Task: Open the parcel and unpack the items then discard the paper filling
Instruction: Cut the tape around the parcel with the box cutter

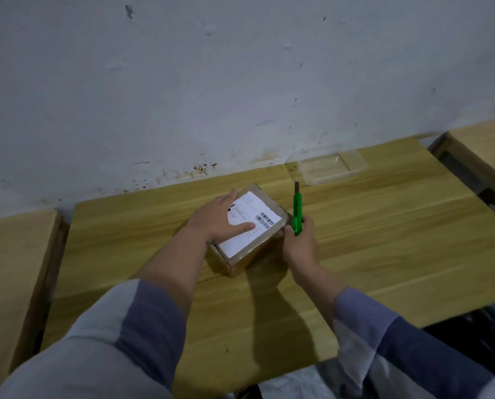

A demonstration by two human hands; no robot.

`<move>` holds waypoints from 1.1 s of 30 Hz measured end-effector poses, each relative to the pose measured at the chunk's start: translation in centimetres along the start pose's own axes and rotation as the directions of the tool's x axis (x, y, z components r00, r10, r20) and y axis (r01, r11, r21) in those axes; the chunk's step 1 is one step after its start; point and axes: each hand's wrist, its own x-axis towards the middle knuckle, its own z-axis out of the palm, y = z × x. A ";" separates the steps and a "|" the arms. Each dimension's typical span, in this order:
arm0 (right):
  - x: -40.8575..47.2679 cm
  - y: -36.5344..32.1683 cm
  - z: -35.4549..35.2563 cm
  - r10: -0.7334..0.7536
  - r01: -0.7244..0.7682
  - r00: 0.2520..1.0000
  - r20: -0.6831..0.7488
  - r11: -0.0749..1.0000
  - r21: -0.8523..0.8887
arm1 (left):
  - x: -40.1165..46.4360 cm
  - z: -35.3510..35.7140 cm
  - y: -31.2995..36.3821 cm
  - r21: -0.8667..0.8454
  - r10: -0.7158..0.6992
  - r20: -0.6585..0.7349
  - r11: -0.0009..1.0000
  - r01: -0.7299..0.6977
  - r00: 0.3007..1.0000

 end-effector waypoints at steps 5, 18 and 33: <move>0.8 -1.7 0.3 0.068 -0.078 0.996 0.059 0.981 0.175 | -1.1 0.2 0.2 0.080 -0.005 -0.062 0.997 0.010 0.998; 2.8 -4.3 -0.7 0.043 -0.062 0.916 0.399 0.997 0.035 | -6.3 3.7 2.5 0.030 -0.322 -0.198 0.942 0.334 0.926; 0.9 0.5 -5.5 0.013 -0.026 0.953 0.301 0.999 0.040 | -5.8 4.8 4.3 0.129 -0.112 -0.233 0.981 0.145 0.966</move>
